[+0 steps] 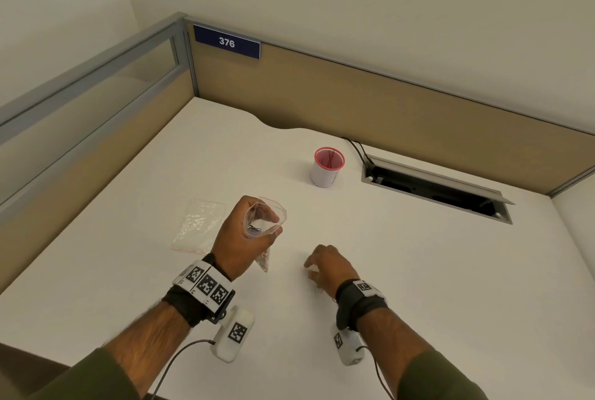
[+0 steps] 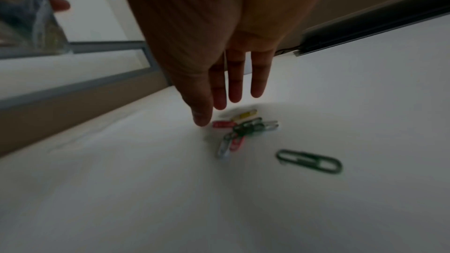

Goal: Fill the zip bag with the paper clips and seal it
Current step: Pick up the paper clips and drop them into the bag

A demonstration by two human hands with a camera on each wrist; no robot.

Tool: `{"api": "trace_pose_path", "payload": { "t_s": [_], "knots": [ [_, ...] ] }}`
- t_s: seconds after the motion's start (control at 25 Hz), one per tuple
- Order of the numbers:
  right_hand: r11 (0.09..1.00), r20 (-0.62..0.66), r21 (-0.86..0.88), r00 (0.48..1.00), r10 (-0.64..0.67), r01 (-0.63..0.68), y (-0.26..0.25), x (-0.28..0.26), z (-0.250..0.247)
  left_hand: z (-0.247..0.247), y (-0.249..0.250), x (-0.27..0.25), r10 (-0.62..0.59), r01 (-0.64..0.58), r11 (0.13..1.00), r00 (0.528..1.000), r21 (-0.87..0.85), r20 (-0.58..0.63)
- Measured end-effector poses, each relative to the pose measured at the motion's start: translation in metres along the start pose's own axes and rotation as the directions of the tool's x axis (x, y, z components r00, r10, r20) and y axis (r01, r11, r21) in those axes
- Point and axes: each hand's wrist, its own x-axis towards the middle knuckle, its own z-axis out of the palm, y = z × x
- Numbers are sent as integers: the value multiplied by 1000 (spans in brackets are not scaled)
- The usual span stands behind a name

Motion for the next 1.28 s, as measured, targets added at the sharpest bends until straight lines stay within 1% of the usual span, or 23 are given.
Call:
{"api": "trace_pose_path", "payload": {
  "t_s": [0.04, 0.12, 0.24, 0.28, 0.36, 0.4, 0.44, 0.52, 0.6, 0.76, 0.84, 0.96, 1.08, 1.16, 1.28],
  "knots": [
    [998, 37, -51, 999, -36, 38, -1, 0, 3, 0, 0, 0, 2, -2, 1000, 1000, 0, -4],
    [990, 50, -123, 997, -62, 67, 5, -6, 9, 1, 1, -1, 9, -9, 1000, 1000, -2, -7],
    [990, 40, -130, 998, -57, 62, 26, -22, 11, 3, 0, 1, 9, -9, 1000, 1000, -5, -7],
    [995, 18, -95, 999, -37, 39, 35, -29, 8, 5, 0, 1, 11, -11, 1000, 1000, -8, -4],
    [997, -82, 43, 994, 71, -68, 54, -41, 0, 8, -1, 1, 14, -14, 1000, 1000, -20, -5],
    [990, -101, 85, 988, 120, -111, 64, -47, -3, 9, -2, 1, 11, -12, 1000, 1000, -19, -6],
    [986, -66, 86, 987, 148, -142, 71, -54, -5, 11, -2, 1, 9, -9, 1000, 1000, -14, -4],
    [984, 44, 22, 984, 174, -175, 74, -62, -3, 15, -1, 1, 9, -9, 1000, 1000, -13, 10],
    [988, 65, -7, 986, 153, -152, 64, -60, 6, 19, -1, 1, 18, -18, 1000, 1000, -18, 16],
    [993, 6, -69, 996, 94, -94, 40, -44, 15, 21, 1, 2, 16, -16, 1000, 999, -12, 34],
    [995, 8, -67, 998, 68, -68, 36, -43, 14, 19, 1, 3, 19, -18, 1000, 999, -6, 30],
    [994, 50, -99, 998, -36, 41, 36, -44, 16, 15, 1, 5, 21, -21, 1000, 1000, -1, 19],
    [977, 38, -170, 991, -127, 132, 37, -42, 18, 16, 3, 4, 26, -26, 1000, 1000, 0, 17],
    [970, 29, -188, 988, -151, 154, 37, -40, 19, 17, 3, 5, 27, -27, 1000, 999, -7, 19],
    [962, 22, -233, 990, -141, 143, 38, -39, 20, 19, 3, 5, 26, -26, 1000, 999, -11, 23]
  ]
}}
